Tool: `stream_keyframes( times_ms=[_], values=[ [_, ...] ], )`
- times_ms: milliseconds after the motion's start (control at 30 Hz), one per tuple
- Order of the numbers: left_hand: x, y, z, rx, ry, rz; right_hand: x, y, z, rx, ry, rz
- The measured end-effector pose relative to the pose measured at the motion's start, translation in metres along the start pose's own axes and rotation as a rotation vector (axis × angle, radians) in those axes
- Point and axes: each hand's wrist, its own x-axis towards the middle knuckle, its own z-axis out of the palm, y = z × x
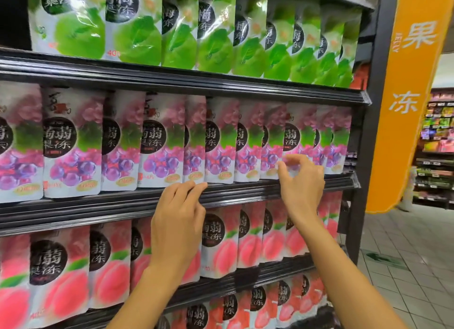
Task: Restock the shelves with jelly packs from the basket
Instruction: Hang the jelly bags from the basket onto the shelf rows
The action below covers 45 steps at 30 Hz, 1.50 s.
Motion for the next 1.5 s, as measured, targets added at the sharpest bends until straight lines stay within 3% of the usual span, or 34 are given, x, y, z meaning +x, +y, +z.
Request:
stream_keyframes(
  times_ms=[167,400,633,1000,1500],
  values=[
    [-0.002,0.004,0.012,-0.003,0.089,-0.079,0.017,0.014,-0.003,0.023,-0.133,0.026],
    [-0.003,0.005,0.026,0.055,0.220,-0.113,0.037,0.034,-0.007,0.010,-0.173,-0.001],
    [-0.001,0.006,0.031,0.091,0.289,-0.107,0.052,0.066,-0.018,0.175,-0.037,-0.008],
    [0.001,0.012,0.031,0.125,0.286,-0.142,0.068,0.082,-0.023,0.182,-0.101,-0.027],
    [0.003,0.014,0.032,0.136,0.311,-0.150,0.074,0.101,-0.034,0.109,-0.048,-0.011]
  ],
)
